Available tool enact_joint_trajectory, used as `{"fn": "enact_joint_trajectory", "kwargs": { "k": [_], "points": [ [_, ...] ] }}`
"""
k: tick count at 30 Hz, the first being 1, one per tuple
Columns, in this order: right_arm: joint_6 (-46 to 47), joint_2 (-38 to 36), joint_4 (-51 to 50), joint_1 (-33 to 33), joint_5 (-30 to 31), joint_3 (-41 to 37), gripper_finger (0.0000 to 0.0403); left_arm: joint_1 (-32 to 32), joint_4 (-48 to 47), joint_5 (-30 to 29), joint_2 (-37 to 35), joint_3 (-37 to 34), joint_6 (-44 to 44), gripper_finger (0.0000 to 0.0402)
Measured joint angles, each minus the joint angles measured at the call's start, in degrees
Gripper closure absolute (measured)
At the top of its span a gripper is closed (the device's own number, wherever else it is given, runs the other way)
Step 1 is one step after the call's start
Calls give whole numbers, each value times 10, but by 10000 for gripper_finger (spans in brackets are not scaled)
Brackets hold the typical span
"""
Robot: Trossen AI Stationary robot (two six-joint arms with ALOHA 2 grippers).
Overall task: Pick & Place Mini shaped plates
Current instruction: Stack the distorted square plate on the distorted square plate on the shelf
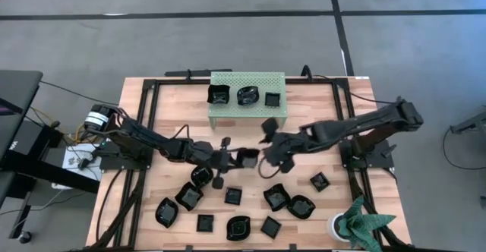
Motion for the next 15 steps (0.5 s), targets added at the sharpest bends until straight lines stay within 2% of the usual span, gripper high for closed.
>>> {"fn": "enact_joint_trajectory", "kwargs": {
  "k": [3, 7, 11, 15],
  "points": [
    [66, -51, -76, 2, 22, 0, 287, 3, -13, -29, -34, 0, 41, 394],
    [154, -127, -67, -10, -33, -54, 304, 17, -63, -72, -120, 2, 104, 393],
    [130, -183, 42, -13, -71, -156, 314, 44, -181, -129, -217, 18, 156, 393],
    [101, -207, 157, -13, -72, -236, 316, 97, -277, -139, -295, 19, 188, 394]
  ]
}}
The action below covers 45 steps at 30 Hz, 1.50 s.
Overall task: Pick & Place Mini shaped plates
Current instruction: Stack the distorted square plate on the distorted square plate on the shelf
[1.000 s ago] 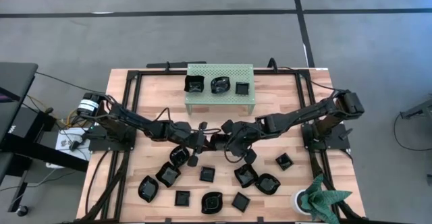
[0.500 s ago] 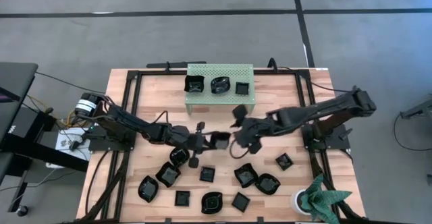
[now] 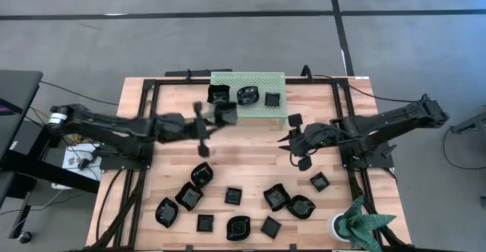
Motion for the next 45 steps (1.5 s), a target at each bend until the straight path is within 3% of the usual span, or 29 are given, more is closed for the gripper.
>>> {"fn": "enact_joint_trajectory", "kwargs": {
  "k": [4, 10, 20, 30, 33, 36, 45],
  "points": [
    [-18, 0, 48, 0, 1, -25, 316, 67, -63, 38, -43, 0, 16, 395],
    [-20, 2, 54, 0, 2, -25, 316, 175, -71, 209, -41, -1, 80, 394],
    [-20, 2, 53, 0, 2, -25, 316, 284, -70, 259, 5, -1, 124, 395],
    [-20, 2, 53, 0, 2, -25, 316, 299, -47, 260, 44, -1, 109, 390],
    [-20, 2, 53, 0, 2, -25, 316, 299, -45, 228, 43, -1, 109, 384],
    [-20, 2, 53, 0, 2, -25, 316, 299, -45, 203, 43, -1, 109, 368],
    [-20, 2, 53, 0, 2, -25, 316, 261, -38, 198, 41, -1, 104, 306]
  ]
}}
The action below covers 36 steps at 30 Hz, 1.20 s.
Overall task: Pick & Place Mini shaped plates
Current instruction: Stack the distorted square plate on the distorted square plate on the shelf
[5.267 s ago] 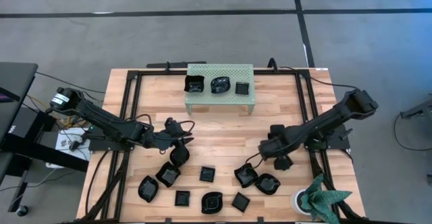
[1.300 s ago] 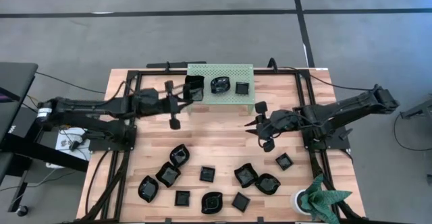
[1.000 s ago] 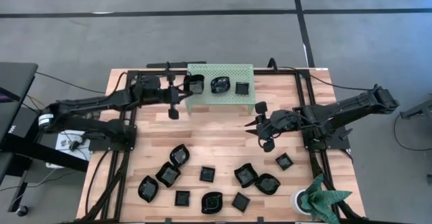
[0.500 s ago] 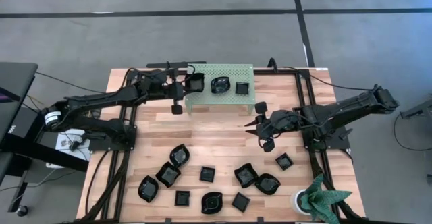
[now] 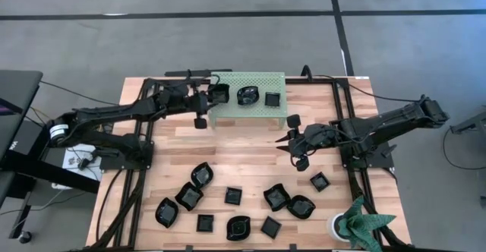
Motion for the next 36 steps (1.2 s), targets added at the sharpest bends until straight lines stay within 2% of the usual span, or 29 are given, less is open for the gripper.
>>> {"fn": "enact_joint_trajectory", "kwargs": {
  "k": [5, 11, 14, 20, 28, 32, 36],
  "points": [
    [0, 0, 0, 0, 0, 0, 316, -83, 46, -70, -36, 0, -10, 290],
    [13, 0, 0, 0, -1, 0, 316, -232, 49, -79, -71, 0, -151, 291],
    [14, 0, 0, 0, -1, 0, 316, -305, 46, -93, -57, 0, -233, 293],
    [15, 0, 0, 0, -2, 0, 316, -423, 0, -199, 18, 0, -364, 293],
    [29, 0, 0, 0, -2, 0, 316, -518, -27, -202, 62, 0, -716, 293],
    [30, 0, 0, 0, -2, 0, 316, -543, -59, -147, 74, 0, -871, 293],
    [30, 0, 0, 0, -2, 0, 316, -561, -88, -116, 95, 0, -1002, 293]
  ]
}}
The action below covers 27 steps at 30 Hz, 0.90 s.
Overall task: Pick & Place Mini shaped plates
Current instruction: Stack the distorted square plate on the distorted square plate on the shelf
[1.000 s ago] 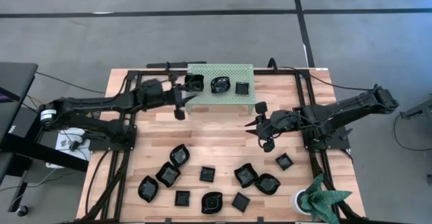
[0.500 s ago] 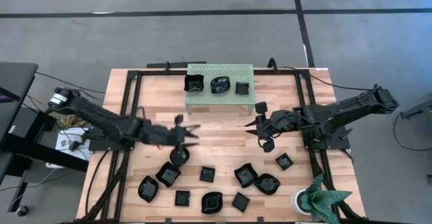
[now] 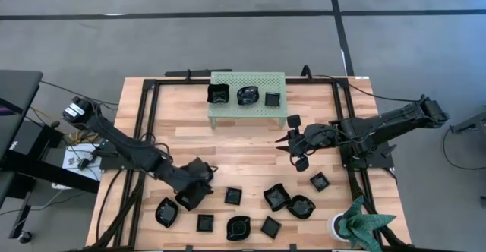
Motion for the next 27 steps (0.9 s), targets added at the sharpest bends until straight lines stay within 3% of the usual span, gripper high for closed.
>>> {"fn": "enact_joint_trajectory", "kwargs": {
  "k": [6, 11, 27],
  "points": [
    [-18, 0, 0, 0, -25, 0, 316, -24, -91, 35, 37, 0, -83, 293],
    [-21, 0, 1, 0, -60, 0, 316, -26, -88, 64, 63, 0, -119, 293],
    [-21, 0, 0, 0, -60, 0, 316, -26, -89, 79, 126, 0, -121, 295]
  ]
}}
